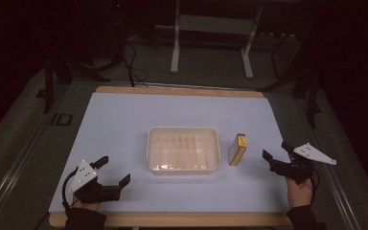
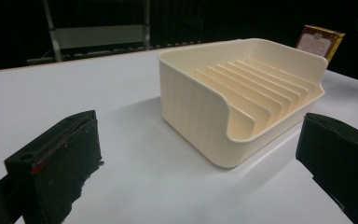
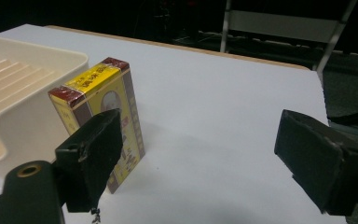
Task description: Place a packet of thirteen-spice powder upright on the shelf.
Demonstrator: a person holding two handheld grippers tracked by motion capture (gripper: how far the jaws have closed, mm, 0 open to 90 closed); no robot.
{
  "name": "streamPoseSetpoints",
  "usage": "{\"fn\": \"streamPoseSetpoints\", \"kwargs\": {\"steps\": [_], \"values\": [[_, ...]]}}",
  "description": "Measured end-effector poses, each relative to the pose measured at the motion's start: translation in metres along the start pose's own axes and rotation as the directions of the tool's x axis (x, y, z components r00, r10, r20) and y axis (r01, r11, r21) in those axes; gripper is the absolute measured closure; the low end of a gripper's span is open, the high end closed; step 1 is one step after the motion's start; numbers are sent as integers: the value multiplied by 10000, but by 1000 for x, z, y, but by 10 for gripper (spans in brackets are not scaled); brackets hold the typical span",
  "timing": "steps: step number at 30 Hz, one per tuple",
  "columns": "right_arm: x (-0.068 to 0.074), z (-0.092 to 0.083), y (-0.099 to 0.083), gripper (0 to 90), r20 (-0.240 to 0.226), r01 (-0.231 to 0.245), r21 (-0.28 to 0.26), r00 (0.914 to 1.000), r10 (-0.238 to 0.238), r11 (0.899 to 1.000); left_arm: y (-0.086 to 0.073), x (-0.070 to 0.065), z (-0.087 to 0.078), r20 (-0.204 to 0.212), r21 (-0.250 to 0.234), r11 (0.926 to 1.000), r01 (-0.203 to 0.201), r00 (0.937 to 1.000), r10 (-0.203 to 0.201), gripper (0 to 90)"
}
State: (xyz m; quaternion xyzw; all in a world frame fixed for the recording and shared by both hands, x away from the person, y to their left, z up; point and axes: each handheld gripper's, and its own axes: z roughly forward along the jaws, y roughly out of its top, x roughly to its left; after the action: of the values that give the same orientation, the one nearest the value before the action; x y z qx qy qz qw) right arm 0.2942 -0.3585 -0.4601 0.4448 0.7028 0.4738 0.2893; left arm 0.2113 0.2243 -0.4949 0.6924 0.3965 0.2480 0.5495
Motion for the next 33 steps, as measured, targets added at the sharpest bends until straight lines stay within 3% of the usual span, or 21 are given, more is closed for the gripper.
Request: {"fn": "streamPoseSetpoints", "kwargs": {"steps": [9, 13, 17, 19, 25, 28, 33], "values": [[-2, 5, 3, 152, -330, 54, 218, 9994, -47, 9997, 0, 0, -2, -83, -66, 10000, 3, 10000, -4, 1], [-4, 7, 6, 152, -758, 207, 341, 9970, -181, 9992, -1, 0, -2, -74, -61, 10000, 0, 10000, 0, 1], [-5, 8, 12, 148, -1419, 484, 423, 9890, -420, 9979, -1, 0, -2, -46, -81, 10000, 14, 10000, -15, 1], [-4, 8, 13, 146, -1842, 610, 547, 9816, -499, 9966, -1, 0, -2, -8, -61, 10000, 19, 10000, -19, 1], [-6, 9, 15, 146, -2519, 1162, 790, 9633, -929, 9901, -1, 0, -2, 61, -38, 10000, 9, 10000, -9, 1], [-8, 8, 15, 146, -2996, 1387, 974, 9484, -1039, 9855, -1, 0, -2, 100, -37, 10000, 41, 9999, -41, 1], [-9, 8, 17, 146, -3739, 2183, 1295, 9142, -1563, 9673, -1, 0, -1, 121, -25, 10000, 46, 9999, -45, 1]]}}
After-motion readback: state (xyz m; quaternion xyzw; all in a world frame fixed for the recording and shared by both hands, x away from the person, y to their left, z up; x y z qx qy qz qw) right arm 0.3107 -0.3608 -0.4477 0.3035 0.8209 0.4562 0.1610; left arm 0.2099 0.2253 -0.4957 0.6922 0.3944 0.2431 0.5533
